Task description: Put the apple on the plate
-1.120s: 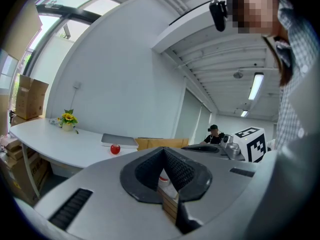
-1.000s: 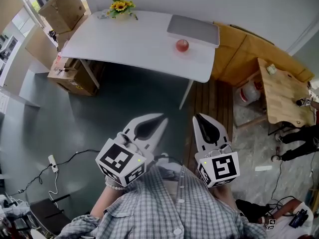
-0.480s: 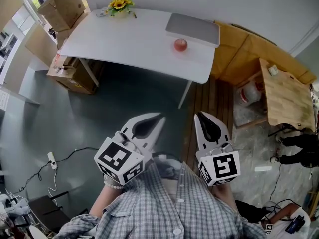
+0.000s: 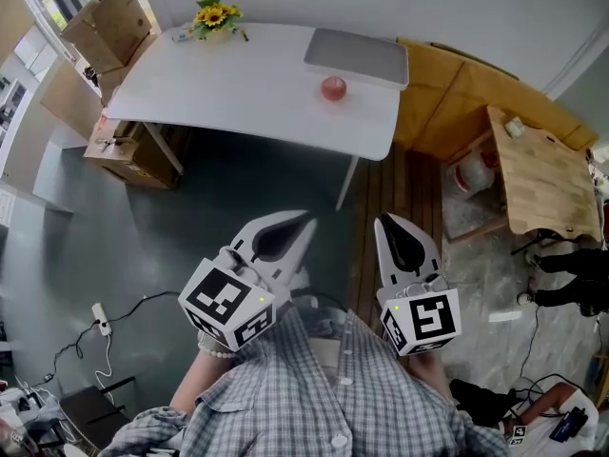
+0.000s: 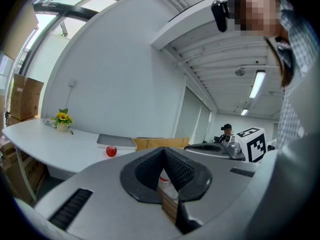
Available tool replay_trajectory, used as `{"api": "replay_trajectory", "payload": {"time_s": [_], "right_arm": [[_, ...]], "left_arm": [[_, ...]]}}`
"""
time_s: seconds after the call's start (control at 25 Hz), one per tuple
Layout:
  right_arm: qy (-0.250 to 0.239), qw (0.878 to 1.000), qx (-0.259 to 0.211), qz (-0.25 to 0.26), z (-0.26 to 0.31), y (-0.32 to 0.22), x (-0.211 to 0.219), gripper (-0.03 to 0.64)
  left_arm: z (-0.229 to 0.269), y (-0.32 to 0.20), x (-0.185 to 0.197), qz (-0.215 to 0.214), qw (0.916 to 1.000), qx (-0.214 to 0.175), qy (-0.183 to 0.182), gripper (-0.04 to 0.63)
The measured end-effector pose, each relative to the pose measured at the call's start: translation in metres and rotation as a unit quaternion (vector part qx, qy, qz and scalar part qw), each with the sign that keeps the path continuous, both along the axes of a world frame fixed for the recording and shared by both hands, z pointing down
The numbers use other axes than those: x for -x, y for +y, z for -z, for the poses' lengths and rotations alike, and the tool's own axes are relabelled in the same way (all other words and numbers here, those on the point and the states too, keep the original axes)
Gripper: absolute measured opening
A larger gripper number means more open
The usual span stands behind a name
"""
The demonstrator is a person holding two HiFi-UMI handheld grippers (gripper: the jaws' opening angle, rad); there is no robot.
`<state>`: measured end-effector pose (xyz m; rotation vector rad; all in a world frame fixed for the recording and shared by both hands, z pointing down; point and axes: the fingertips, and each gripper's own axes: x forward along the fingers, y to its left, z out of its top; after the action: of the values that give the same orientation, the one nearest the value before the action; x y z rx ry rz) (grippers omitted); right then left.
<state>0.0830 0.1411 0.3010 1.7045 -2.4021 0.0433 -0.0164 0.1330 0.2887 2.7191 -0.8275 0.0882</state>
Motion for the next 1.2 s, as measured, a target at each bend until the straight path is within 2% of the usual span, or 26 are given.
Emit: {"api": "replay_trajectory", "payload": {"time_s": [0.24,0.6,1.2], "right_arm": [[0.004,1.000,0.004,-0.003,-0.007,-0.015,-0.001,0.029],[0.011,1.000,0.012,0.004,-0.008,-0.069,-0.006,0.029],[0.004,0.998,0.036,-0.041,-0.013,-0.171,-0.029,0.029]], "left_arm": [[-0.005,-0.017,-0.003,-0.008,1.0000,0.001,0.000,0.009],[-0.009,-0.070,-0.013,-0.009,0.9999,0.014,0.002,0.009],[-0.012,-0.183,-0.035,-0.049,0.9982,0.033,-0.001,0.009]]}}
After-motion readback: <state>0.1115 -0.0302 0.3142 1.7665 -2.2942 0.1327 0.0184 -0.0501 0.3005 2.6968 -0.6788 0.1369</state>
